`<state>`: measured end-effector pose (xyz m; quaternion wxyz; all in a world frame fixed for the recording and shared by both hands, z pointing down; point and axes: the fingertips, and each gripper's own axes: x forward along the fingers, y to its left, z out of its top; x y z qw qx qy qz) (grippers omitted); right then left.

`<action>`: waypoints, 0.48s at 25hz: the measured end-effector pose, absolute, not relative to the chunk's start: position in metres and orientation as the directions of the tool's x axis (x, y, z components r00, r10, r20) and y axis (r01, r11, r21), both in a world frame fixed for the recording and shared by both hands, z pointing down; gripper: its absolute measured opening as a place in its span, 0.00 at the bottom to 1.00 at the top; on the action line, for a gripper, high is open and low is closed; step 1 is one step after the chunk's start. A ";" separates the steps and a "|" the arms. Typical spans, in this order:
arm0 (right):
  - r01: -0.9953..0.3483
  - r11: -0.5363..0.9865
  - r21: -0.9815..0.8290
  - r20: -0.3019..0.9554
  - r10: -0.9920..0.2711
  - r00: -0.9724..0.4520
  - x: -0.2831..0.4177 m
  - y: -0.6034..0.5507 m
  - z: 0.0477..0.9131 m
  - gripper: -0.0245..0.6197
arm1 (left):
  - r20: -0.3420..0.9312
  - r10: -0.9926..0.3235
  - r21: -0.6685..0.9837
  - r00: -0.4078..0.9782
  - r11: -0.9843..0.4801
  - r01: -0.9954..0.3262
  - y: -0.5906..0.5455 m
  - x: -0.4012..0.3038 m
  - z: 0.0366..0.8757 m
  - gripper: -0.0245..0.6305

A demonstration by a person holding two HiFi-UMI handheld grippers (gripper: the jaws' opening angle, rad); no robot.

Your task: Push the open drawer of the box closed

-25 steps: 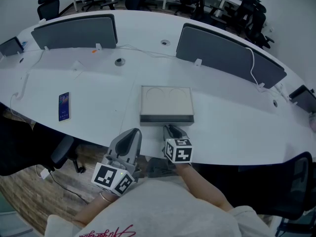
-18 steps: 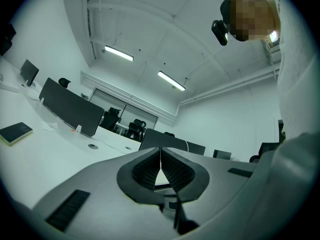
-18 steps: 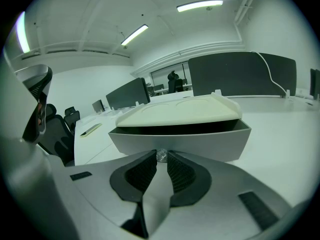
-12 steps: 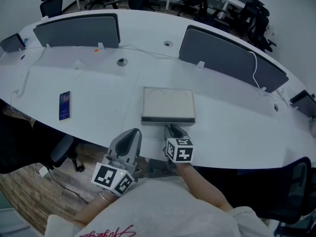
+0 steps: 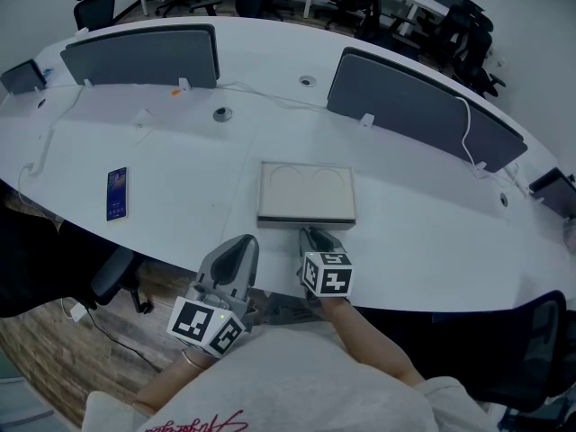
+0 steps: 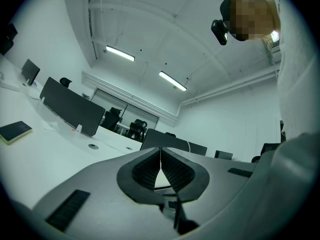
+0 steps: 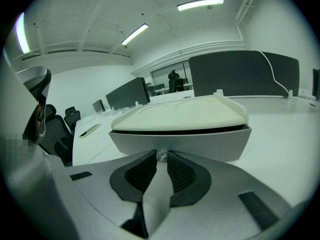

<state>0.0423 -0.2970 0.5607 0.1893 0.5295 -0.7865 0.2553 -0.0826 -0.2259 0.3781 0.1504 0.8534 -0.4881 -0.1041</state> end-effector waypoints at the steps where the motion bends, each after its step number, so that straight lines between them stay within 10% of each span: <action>1: -0.930 0.309 -0.201 0.569 -0.736 -0.367 0.042 -0.298 0.561 0.16 | -0.030 -0.865 0.359 0.502 -0.478 -0.802 -0.227 -0.082 0.378 0.07; 12: -0.930 0.304 -0.206 0.567 -0.737 -0.367 0.042 -0.304 0.560 0.15 | -0.018 -0.864 0.362 0.503 -0.475 -0.802 -0.232 -0.082 0.382 0.07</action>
